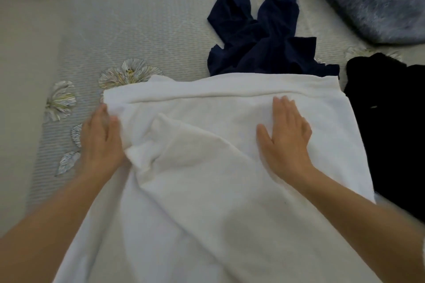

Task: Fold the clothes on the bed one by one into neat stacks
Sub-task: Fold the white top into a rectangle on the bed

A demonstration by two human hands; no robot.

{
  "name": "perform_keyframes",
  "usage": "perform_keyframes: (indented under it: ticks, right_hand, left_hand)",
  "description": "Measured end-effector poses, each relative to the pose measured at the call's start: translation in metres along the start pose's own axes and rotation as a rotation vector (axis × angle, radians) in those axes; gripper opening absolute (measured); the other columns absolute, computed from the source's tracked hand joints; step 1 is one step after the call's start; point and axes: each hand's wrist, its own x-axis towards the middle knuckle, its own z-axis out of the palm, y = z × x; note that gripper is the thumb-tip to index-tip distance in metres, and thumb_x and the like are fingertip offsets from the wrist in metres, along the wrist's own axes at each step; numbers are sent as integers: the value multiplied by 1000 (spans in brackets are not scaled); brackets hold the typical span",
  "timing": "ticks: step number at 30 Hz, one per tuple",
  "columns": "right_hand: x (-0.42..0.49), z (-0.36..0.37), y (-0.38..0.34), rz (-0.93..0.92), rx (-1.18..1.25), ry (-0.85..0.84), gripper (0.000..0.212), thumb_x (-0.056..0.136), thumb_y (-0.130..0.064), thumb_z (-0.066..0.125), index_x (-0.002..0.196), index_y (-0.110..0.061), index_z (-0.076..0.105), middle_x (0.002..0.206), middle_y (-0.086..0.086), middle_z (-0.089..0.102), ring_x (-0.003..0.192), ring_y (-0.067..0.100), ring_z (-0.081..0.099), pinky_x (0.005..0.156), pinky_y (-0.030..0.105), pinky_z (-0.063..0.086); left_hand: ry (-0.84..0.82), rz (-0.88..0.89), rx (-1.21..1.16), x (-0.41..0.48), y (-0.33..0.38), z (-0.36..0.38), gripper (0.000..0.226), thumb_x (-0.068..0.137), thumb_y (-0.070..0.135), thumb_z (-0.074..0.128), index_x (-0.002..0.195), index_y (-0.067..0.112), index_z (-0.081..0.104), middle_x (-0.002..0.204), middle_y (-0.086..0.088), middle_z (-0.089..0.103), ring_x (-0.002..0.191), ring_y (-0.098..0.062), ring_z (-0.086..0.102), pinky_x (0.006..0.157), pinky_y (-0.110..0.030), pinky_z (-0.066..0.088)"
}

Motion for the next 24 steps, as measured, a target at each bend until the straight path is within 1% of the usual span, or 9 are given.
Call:
perform_keyframes:
  ticks: [3, 6, 9, 11, 14, 17, 19, 21, 24]
  right_hand:
    - [-42, 24, -33, -178, -41, -128, 62, 100, -37, 31, 153, -21, 4, 162, -4, -4, 146, 7, -14, 117, 36, -11]
    - [-72, 51, -67, -355, -123, -227, 63, 99, -40, 30, 153, -23, 2, 161, -5, -8, 145, 9, -19, 115, 35, -16]
    - [-94, 74, -93, -493, -195, -260, 64, 98, -39, 36, 154, -21, 10, 162, 1, -2, 147, 16, -12, 116, 38, -14]
    - [-108, 89, -101, -499, -216, -297, 64, 97, -39, 38, 153, -22, 13, 162, 4, -2, 147, 19, -13, 116, 40, -12]
    - [-125, 106, -98, -413, -311, -347, 67, 97, -48, 21, 151, -29, -14, 157, 0, -28, 137, 14, -38, 114, 43, -21]
    - [-131, 113, -92, -385, -402, -359, 63, 94, -53, 3, 139, -33, -36, 146, -2, -46, 134, 16, -44, 112, 46, -25]
    - [-129, 113, -93, -377, -416, -370, 62, 91, -55, -1, 135, -33, -40, 143, -2, -50, 133, 17, -45, 111, 47, -25]
    - [-128, 112, -95, -364, -435, -387, 62, 91, -55, -1, 134, -34, -41, 141, -2, -51, 134, 18, -43, 112, 48, -22]
    - [-126, 108, -98, -357, -467, -414, 63, 94, -56, 2, 133, -33, -42, 147, 0, -44, 141, 20, -33, 115, 49, -16]
  left_hand:
    - [42, -124, -127, -28, -24, -21, 38, 100, 29, 39, 136, 18, 42, 112, -2, 58, 102, -23, 53, 88, -35, 38]
    - [-7, -294, -268, -45, -50, -41, 26, 98, 19, 46, 123, 22, 50, 100, -3, 62, 88, -20, 59, 89, -38, 45]
    - [-97, -377, -292, -59, -73, -57, 28, 93, 3, 52, 115, 20, 52, 88, 0, 58, 92, -30, 62, 93, -48, 48]
    - [-151, -401, -295, -70, -85, -62, 23, 87, 4, 62, 108, 13, 57, 80, 2, 58, 80, -25, 61, 86, -42, 51]
    - [-185, -385, -304, -79, -87, -63, 27, 80, 11, 74, 104, 10, 63, 75, 3, 60, 67, -11, 55, 70, -26, 46]
    - [-218, -321, -216, -81, -78, -58, 12, 81, 18, 72, 90, 11, 68, 68, 1, 59, 65, -13, 52, 67, -29, 42]
    - [-164, -261, -117, -81, -68, -60, 21, 86, 23, 65, 72, 7, 65, 61, -2, 54, 61, -15, 45, 58, -30, 33]
    - [-27, -195, -141, -84, -64, -68, 33, 90, 26, 60, 63, 8, 57, 54, 2, 45, 57, -16, 38, 55, -33, 26]
    - [80, -105, -311, -102, -65, -81, 27, 93, 24, 58, 73, 7, 61, 58, 3, 46, 58, -14, 39, 57, -34, 32]
